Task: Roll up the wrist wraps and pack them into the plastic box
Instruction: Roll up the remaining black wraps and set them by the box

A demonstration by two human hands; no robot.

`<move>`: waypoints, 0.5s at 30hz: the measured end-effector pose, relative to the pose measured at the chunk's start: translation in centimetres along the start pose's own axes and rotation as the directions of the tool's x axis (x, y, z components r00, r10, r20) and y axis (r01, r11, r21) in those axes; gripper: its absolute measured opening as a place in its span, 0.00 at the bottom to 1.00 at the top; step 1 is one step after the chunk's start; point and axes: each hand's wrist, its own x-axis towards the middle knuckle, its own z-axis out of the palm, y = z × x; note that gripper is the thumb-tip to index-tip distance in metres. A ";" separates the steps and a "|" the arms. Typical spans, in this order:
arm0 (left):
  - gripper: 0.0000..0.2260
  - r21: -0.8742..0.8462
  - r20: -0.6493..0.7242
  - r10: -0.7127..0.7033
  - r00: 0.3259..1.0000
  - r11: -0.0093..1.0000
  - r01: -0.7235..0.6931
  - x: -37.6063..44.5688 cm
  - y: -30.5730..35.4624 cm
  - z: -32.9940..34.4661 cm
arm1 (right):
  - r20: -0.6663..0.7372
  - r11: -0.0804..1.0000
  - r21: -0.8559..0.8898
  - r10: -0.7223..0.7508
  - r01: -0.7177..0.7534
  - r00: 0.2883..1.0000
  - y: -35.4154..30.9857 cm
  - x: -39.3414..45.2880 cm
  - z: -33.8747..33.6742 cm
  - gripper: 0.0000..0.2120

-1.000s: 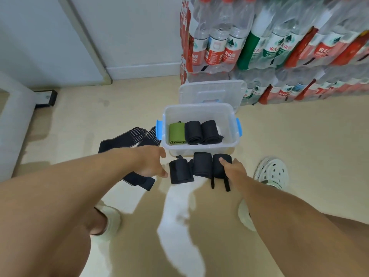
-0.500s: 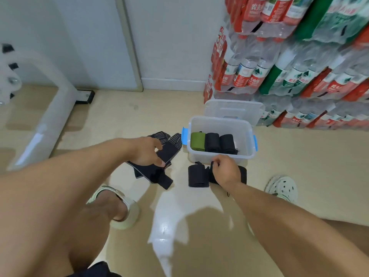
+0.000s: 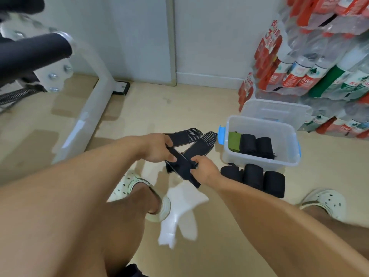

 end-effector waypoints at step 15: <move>0.26 -0.015 0.015 -0.047 0.999 0.999 0.048 2.8 -1.8 -0.2 | -0.080 0.903 -0.425 -0.101 0.057 0.992 2.7 5.9 9.1 0.30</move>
